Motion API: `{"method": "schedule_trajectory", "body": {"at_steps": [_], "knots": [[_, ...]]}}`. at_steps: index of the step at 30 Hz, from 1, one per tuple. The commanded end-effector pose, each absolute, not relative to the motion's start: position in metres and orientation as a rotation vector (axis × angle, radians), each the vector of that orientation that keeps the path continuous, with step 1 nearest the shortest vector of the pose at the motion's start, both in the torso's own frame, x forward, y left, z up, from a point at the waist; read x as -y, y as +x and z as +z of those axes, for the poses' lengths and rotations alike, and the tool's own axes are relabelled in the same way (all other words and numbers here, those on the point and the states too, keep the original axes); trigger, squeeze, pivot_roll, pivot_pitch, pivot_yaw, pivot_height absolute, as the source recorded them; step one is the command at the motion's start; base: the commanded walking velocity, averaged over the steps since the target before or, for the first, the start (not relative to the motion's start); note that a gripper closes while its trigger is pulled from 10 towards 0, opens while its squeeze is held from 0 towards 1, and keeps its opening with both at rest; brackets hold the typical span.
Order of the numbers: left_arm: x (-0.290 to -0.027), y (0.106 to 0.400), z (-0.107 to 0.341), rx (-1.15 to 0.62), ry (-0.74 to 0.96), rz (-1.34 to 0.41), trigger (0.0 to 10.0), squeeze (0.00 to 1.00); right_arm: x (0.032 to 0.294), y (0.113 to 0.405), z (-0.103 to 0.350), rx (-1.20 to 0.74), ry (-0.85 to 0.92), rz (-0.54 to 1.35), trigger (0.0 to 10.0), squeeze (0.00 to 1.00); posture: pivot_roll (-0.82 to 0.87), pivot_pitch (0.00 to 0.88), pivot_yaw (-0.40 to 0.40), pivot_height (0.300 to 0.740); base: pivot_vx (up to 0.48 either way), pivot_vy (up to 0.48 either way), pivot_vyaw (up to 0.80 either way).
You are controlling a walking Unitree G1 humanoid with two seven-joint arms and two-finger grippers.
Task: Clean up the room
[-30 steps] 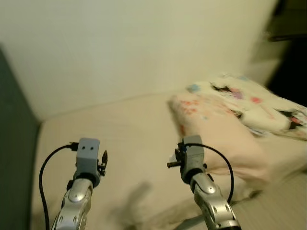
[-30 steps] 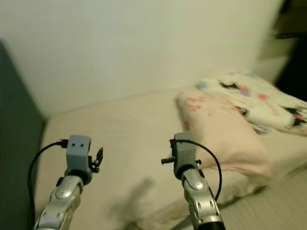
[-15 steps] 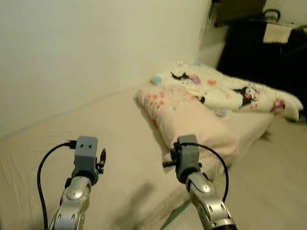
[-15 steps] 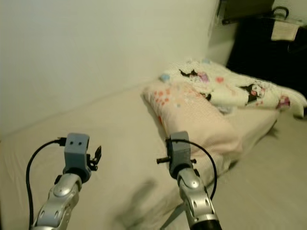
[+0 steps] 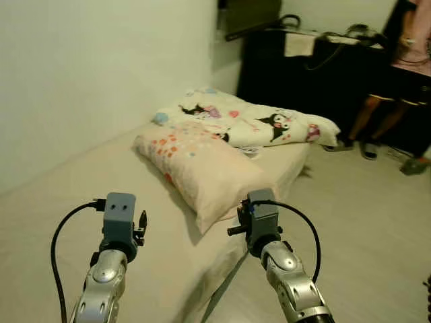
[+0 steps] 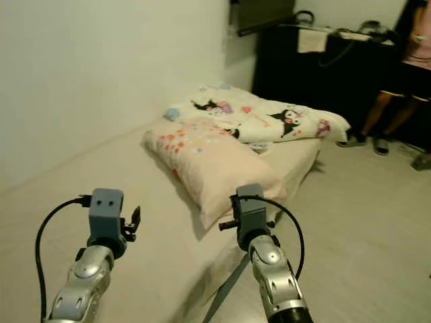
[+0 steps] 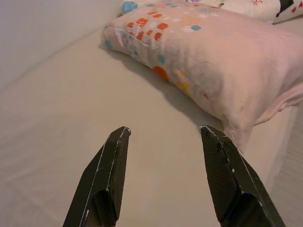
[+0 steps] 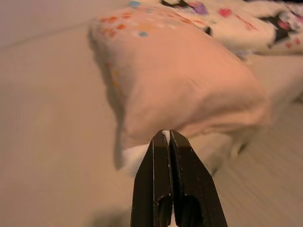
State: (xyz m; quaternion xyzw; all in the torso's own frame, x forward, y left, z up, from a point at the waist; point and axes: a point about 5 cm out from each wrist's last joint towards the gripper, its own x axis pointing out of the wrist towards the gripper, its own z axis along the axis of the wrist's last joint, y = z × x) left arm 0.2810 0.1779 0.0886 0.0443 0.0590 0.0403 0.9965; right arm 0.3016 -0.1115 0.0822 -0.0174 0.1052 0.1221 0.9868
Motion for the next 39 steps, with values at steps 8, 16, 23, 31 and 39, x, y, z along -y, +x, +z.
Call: {"method": "schedule_trajectory", "body": {"at_steps": [8,16,23,31,39], "knots": [[-0.176,0.281,0.087,-0.119,0.105,0.072,10.0,0.0,0.116,0.304,0.084,-0.211,0.001,0.225,10.0,0.0,-0.05,0.002,-0.033,0.74,0.0,0.0,-0.8],[-0.177,0.282,0.088,-0.111,0.105,0.072,10.0,0.0,0.117,0.306,0.084,-0.204,-0.022,0.215,10.0,0.0,-0.05,0.0,-0.031,0.74,0.0,0.0,-0.8],[-0.174,0.285,0.089,-0.109,0.1,0.067,10.0,0.0,0.121,0.31,0.087,-0.195,-0.041,0.214,10.0,0.0,-0.06,0.0,-0.038,0.74,0.0,0.0,-0.8],[-0.181,0.285,0.093,-0.071,0.058,0.116,10.0,0.0,0.123,0.317,0.094,-0.176,-0.064,0.207,10.0,0.0,-0.08,0.039,-0.025,0.74,0.0,0.0,-0.8],[-0.194,0.282,0.093,-0.082,0.074,0.126,10.0,0.0,0.124,0.314,0.092,-0.173,-0.055,0.177,10.0,0.0,-0.08,0.066,0.013,0.74,0.0,0.0,-0.8]]}}
